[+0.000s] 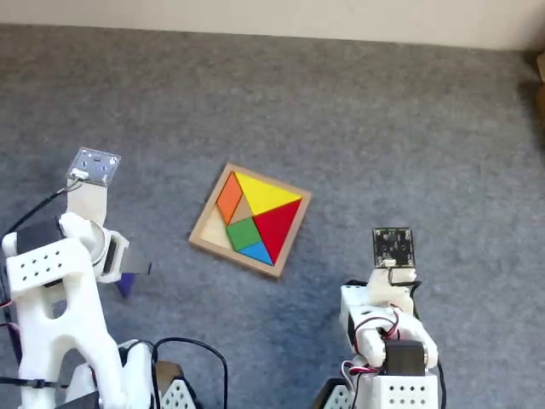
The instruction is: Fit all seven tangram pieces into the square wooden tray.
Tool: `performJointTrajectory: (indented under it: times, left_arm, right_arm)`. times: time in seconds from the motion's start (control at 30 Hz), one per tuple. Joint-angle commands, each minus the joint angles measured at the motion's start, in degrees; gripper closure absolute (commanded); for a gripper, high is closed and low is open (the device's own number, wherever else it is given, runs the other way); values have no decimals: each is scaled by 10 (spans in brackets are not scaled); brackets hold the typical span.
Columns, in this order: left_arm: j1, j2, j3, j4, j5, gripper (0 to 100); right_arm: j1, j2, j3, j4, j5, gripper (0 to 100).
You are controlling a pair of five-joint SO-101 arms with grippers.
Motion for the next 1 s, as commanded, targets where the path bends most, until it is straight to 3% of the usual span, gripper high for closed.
performJointTrajectory:
  times: [0.0,0.27,0.57,0.8,0.97]
  left_arm:
    - [14,-5,-29,14,1,652]
    - [11,131,-43,-12,4,670]
    - [11,278,-80,-104,98,704]
    - [14,330,-80,-133,116,713]
    - [15,331,-80,-133,114,818]
  right_arm:
    - [7,-3,63,1,-3,993]
    - [7,-3,63,2,-3,993]
    - [7,-3,63,2,-3,993]
    - [7,-3,63,2,-3,993]
    - [7,-3,63,2,-3,993]
